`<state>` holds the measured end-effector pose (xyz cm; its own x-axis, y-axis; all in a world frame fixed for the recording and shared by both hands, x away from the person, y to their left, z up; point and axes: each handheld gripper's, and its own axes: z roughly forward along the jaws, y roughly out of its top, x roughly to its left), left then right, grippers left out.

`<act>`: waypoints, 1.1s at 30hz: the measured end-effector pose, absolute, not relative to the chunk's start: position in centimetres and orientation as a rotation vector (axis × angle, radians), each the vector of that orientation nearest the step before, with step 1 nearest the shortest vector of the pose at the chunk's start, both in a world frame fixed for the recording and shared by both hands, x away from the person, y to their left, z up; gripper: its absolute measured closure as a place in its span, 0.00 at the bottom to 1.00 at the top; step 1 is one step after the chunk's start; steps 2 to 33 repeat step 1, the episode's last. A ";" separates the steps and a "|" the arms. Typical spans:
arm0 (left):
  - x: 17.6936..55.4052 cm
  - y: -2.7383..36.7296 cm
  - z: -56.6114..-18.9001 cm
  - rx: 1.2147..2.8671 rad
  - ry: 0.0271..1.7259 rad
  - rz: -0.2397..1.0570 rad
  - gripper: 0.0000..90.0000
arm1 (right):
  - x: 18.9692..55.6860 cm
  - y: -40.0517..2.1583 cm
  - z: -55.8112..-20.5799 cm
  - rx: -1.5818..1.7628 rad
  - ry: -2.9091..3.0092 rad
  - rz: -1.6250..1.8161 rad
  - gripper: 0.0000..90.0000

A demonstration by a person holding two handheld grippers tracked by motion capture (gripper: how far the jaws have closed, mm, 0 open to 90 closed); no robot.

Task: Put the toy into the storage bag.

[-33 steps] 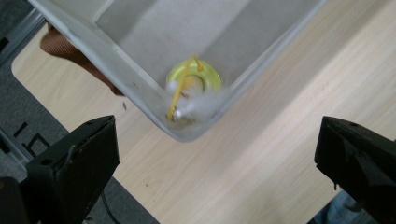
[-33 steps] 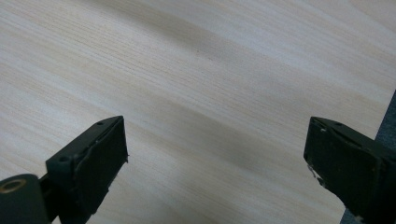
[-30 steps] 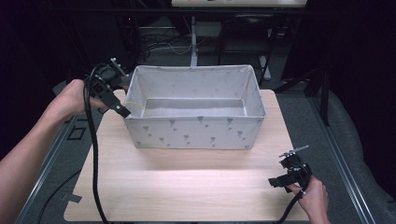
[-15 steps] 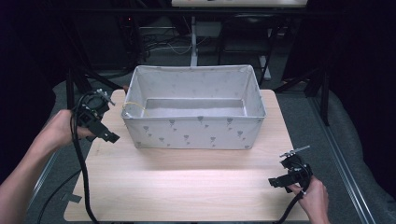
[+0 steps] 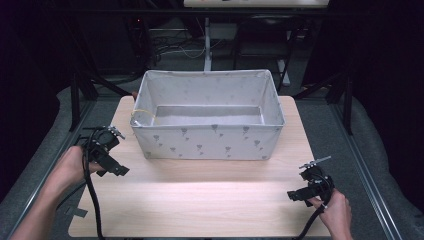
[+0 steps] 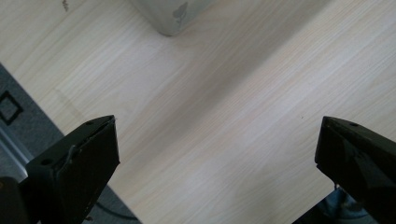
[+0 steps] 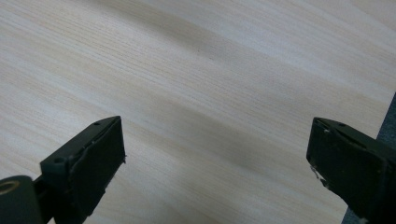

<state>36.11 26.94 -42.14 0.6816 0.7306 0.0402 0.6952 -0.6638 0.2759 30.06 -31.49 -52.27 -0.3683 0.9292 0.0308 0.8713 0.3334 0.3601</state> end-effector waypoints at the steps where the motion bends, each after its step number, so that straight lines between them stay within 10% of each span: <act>1: 36.0 26.9 -42.4 2.659 1.147 0.224 0.00 | 30.1 -31.5 -52.3 1.648 2.416 0.475 0.04; 33: 36.0 26.9 -42.4 2.659 1.147 0.224 0.00 | 30.1 -31.5 -52.3 1.648 2.416 0.475 0.04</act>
